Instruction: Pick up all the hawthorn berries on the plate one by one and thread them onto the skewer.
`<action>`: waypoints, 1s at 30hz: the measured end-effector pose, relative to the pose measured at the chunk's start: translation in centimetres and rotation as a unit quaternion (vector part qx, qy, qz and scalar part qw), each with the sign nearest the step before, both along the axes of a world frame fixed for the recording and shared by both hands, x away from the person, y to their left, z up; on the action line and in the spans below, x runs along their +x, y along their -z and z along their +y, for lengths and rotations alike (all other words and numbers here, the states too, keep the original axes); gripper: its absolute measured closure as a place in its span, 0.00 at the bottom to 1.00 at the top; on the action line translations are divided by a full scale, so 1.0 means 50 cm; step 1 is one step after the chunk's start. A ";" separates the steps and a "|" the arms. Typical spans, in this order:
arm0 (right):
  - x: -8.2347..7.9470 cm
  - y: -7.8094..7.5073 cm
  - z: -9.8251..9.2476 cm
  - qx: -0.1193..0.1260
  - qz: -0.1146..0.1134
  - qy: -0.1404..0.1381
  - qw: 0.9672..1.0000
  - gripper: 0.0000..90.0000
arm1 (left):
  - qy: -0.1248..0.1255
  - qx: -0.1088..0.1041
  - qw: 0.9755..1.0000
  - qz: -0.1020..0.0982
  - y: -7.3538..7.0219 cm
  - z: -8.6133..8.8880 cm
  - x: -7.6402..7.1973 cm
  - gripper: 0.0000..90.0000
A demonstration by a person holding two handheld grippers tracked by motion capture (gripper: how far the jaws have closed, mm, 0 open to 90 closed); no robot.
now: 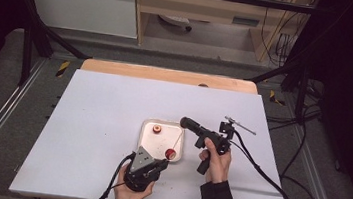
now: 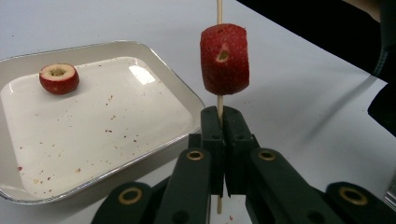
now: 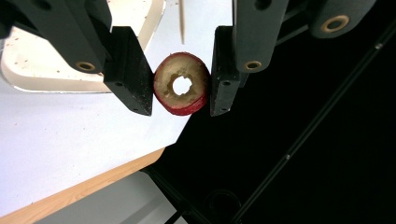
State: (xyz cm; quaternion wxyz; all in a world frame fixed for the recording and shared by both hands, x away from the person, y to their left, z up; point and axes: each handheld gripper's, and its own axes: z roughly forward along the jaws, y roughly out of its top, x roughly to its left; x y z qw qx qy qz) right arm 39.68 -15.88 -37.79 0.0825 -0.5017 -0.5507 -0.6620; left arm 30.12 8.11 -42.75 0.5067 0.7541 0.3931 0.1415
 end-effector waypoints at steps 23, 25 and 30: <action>0.000 0.010 -0.005 -0.135 -0.112 -0.010 0.984 0.68 | 0.014 0.010 0.999 0.041 -0.006 0.002 0.015 0.98; -0.002 0.009 -0.003 -0.147 -0.121 -0.012 0.982 0.68 | 0.015 0.010 0.999 0.045 -0.006 0.000 0.016 0.98; -0.004 0.005 0.004 -0.173 -0.141 -0.015 0.975 0.68 | 0.016 0.009 0.999 0.049 -0.006 0.001 0.017 0.98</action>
